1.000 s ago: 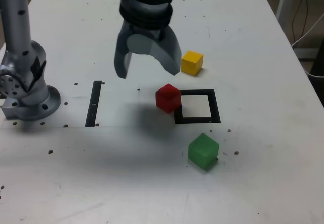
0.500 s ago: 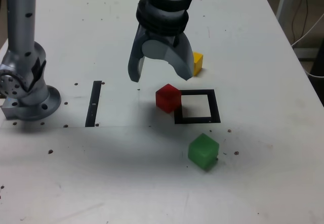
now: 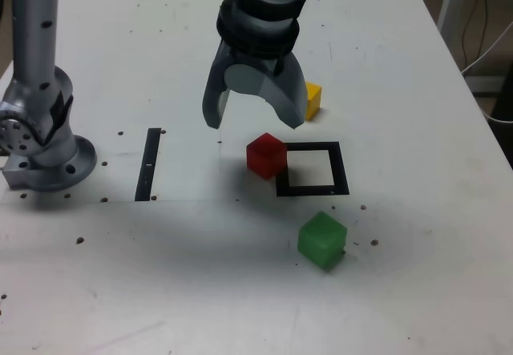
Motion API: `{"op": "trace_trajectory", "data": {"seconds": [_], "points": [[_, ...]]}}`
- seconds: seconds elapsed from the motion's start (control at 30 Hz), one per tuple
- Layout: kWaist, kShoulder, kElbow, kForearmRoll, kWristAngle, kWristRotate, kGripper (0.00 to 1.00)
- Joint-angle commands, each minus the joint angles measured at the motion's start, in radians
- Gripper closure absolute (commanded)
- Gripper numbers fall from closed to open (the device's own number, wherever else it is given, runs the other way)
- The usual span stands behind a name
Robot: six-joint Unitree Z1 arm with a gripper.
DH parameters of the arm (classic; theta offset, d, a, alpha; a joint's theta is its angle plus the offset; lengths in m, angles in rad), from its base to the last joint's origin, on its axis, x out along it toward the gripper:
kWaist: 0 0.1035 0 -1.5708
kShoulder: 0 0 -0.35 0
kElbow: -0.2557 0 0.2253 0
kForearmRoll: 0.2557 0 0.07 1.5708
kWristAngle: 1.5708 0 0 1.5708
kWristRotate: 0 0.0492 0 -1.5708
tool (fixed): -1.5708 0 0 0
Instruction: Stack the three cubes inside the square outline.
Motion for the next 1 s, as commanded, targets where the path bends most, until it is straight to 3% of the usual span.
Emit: {"op": "trace_trajectory", "data": {"seconds": [0.0, 0.33, 0.63, 0.97], "points": [[-0.011, 0.004, 0.003, 0.0, 0.025, 0.032, 0.0], [-0.049, 0.004, 0.006, -0.027, 0.096, 0.183, 0.01], [-0.084, 0.005, 0.026, -0.074, 0.104, 0.294, 0.0], [-0.099, 0.003, 0.056, -0.079, 0.123, 0.333, 0.0]]}}
